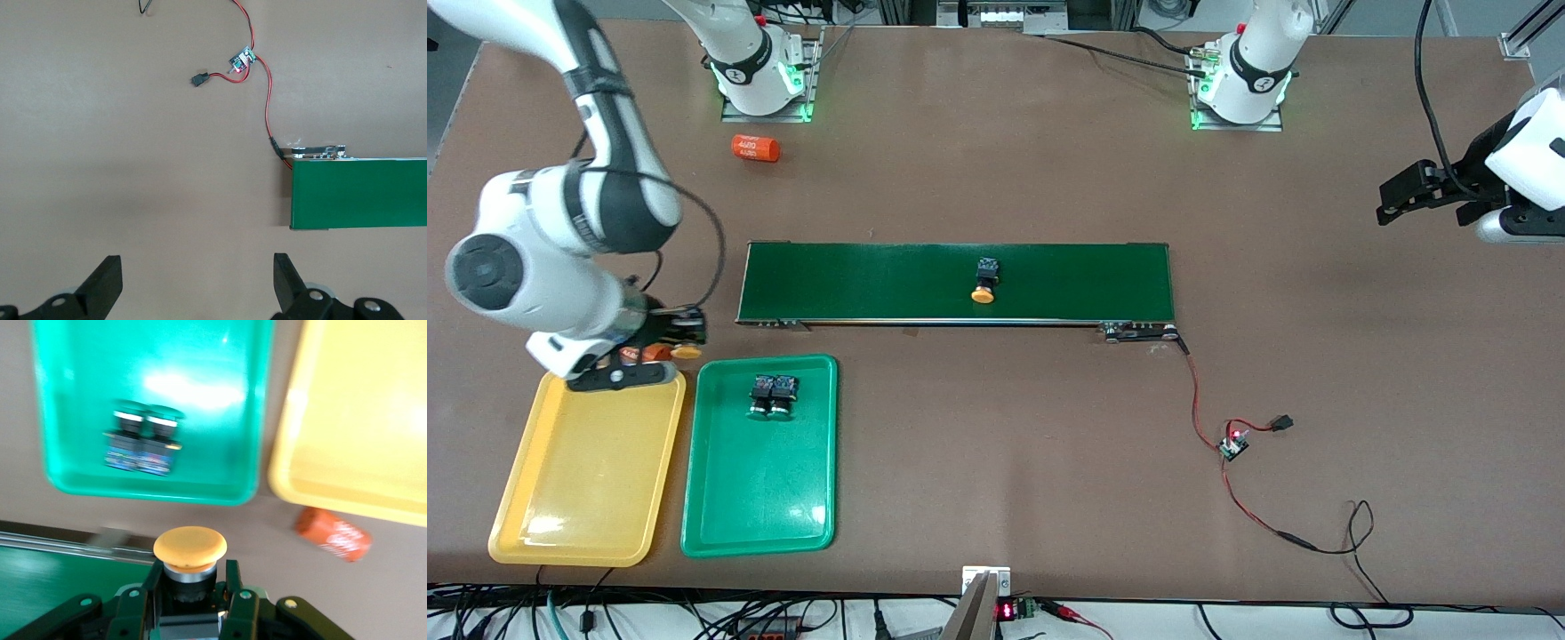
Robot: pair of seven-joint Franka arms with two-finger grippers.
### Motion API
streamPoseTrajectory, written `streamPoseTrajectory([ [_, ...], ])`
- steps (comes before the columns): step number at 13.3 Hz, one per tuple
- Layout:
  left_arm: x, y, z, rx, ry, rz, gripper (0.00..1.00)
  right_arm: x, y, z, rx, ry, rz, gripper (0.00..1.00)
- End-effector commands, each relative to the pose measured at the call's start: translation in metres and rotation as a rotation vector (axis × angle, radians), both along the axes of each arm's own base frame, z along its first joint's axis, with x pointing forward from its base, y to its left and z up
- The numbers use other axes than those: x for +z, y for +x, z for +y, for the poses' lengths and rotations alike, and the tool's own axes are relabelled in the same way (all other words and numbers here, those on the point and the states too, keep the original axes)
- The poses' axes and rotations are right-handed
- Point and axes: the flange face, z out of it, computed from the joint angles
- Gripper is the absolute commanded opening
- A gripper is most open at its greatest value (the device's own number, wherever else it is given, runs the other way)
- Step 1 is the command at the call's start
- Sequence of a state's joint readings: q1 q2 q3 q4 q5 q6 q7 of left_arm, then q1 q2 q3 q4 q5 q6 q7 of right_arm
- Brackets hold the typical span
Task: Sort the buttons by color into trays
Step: 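Carry the yellow button to the yellow tray with the right gripper, then release the yellow button into the yellow tray and return toward the belt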
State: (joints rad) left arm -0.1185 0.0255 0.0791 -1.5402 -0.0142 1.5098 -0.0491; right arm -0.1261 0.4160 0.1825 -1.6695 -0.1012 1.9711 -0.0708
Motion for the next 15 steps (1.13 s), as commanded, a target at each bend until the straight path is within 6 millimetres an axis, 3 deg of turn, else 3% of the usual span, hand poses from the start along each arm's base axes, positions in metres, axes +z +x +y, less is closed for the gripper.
streamPoseTrajectory([
  [1,0.004,0.004,-0.002,-0.017,0.026,0.006,1.00,-0.020,0.031,-0.074,0.072,0.041,-0.004,0.00],
  [2,0.004,0.004,-0.004,-0.020,0.026,0.006,1.00,-0.031,0.041,-0.100,0.076,0.025,-0.013,0.00],
  [5,0.005,0.004,-0.004,-0.020,0.026,0.004,1.00,-0.072,0.064,-0.145,0.092,-0.081,-0.105,0.00],
  [7,0.005,0.004,-0.002,-0.019,0.026,0.004,1.00,-0.095,0.070,-0.157,0.091,-0.097,-0.160,0.00],
  [10,0.004,0.004,-0.004,-0.020,0.026,0.006,1.00,-0.110,0.074,-0.163,0.108,-0.118,-0.207,0.00],
  [12,0.005,0.004,-0.004,-0.020,0.026,0.004,1.00,-0.130,0.070,-0.182,0.127,-0.148,-0.215,0.00],
  [13,0.004,0.004,-0.005,-0.022,0.028,0.006,1.00,-0.134,0.071,-0.185,0.151,-0.157,-0.230,0.04],
  [14,0.004,0.004,-0.004,-0.022,0.028,0.006,1.00,-0.137,0.070,-0.187,0.154,-0.157,-0.231,0.17],
  [15,0.004,0.004,-0.003,-0.020,0.026,0.006,1.00,-0.137,0.070,-0.187,0.155,-0.157,-0.232,0.38],
])
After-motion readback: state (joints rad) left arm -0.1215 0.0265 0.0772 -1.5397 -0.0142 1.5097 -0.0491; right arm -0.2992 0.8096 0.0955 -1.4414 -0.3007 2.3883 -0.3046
